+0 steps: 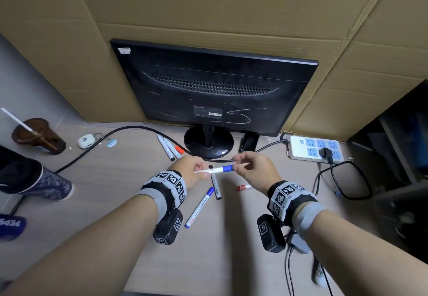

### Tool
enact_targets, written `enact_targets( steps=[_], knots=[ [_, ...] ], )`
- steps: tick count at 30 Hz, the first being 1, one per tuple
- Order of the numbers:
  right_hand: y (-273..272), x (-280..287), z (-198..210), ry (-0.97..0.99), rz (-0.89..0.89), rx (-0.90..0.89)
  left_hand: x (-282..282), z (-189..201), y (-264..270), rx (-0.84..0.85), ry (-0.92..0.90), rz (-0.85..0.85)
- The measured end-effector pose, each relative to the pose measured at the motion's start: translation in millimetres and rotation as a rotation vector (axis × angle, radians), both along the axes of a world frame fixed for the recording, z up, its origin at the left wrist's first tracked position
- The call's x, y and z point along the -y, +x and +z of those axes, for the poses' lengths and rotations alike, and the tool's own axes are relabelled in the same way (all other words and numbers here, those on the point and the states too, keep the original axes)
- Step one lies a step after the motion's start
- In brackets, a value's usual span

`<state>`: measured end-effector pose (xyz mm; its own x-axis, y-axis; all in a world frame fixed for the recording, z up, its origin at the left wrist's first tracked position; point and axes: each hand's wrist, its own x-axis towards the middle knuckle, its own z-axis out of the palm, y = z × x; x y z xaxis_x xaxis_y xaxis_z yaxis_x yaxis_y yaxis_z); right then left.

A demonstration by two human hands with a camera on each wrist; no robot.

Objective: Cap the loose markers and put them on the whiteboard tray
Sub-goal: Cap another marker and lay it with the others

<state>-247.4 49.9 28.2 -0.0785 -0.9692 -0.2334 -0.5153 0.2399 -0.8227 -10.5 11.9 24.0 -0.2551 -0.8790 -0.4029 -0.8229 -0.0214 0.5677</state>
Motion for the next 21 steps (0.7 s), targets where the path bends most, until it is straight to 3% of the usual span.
enact_targets(
  steps=[5, 11, 17, 21],
  knots=[
    [-8.1, 3.1, -41.1, 0.261, -0.080, -0.316, -4.7, -30.2, 38.8, 0.239, 0.108, 0.137],
    [-15.2, -8.1, -78.3, 0.461, -0.193, -0.363, -10.9, -63.6, 41.9, 0.241, 0.204, 0.173],
    [-9.0, -6.4, -90.7, 0.482, -0.197, -0.356, -3.0, -76.3, 34.8, 0.290, 0.315, 0.085],
    [-2.6, -2.1, -96.1, 0.489, -0.167, -0.390, -0.1, -80.9, 38.3, 0.239, 0.420, 0.111]
  ],
)
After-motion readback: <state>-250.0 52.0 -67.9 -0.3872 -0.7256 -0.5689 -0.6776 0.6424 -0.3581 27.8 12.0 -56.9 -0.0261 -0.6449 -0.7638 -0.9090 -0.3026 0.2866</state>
